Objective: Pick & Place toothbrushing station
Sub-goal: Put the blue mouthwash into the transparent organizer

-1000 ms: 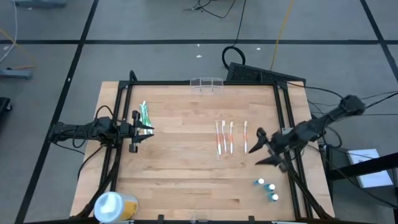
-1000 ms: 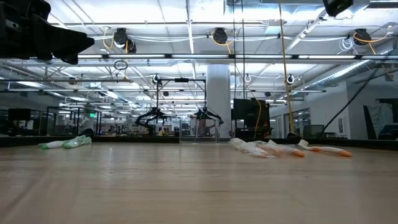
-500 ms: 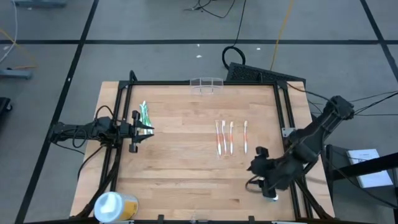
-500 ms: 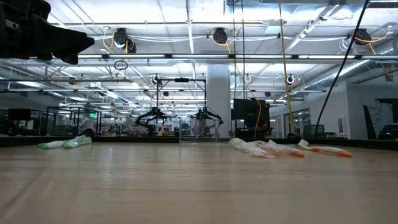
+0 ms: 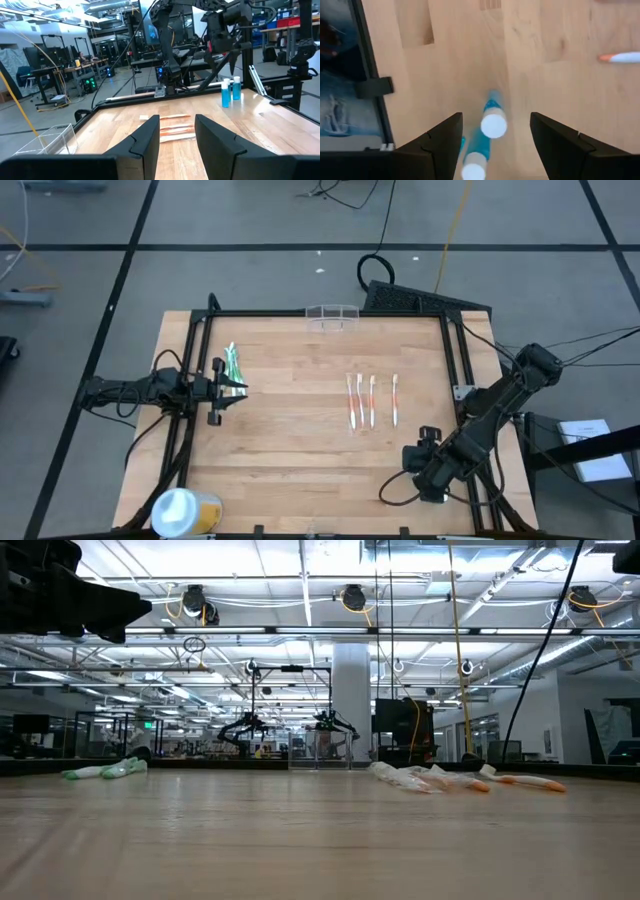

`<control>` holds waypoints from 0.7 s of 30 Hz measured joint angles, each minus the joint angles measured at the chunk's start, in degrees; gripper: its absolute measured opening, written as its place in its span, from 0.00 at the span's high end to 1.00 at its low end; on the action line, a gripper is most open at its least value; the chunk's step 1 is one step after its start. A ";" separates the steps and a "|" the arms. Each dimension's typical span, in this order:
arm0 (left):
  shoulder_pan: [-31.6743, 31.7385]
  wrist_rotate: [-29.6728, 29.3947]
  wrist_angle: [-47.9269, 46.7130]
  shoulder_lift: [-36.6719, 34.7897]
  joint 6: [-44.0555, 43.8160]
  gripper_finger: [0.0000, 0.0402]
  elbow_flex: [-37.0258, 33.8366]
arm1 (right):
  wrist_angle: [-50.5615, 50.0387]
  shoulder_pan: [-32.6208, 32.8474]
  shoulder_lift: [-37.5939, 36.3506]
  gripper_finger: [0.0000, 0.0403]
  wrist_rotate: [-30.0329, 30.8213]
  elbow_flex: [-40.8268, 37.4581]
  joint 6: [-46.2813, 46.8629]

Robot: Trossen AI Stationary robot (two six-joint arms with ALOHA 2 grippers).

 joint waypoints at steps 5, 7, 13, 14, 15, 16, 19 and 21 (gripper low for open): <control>-0.01 0.01 0.00 0.00 0.00 0.67 0.00 | 2.04 1.61 -0.04 0.44 0.07 -2.93 1.48; -0.01 0.01 0.00 0.00 0.00 0.67 0.00 | 4.33 2.00 -0.04 0.44 0.04 -4.71 1.51; 0.00 0.01 0.00 0.00 0.00 0.67 0.00 | 6.45 1.98 -0.04 0.44 0.07 -7.62 1.42; -0.01 0.01 0.00 0.00 0.00 0.67 0.00 | 6.37 1.98 -0.04 0.44 0.06 -7.77 1.29; -0.01 0.01 0.00 0.00 0.00 0.67 0.00 | 6.35 1.98 -0.04 0.44 0.07 -7.80 1.21; 0.01 0.01 0.00 0.00 0.00 0.67 0.00 | 6.41 1.99 -0.04 0.44 0.07 -7.80 1.13; 0.00 0.01 0.00 0.00 0.00 0.67 0.00 | 6.47 1.98 -0.04 0.44 0.07 -7.80 1.01; -0.01 0.01 0.00 0.00 0.00 0.67 0.00 | 6.47 1.98 -0.04 0.44 0.09 -7.80 0.86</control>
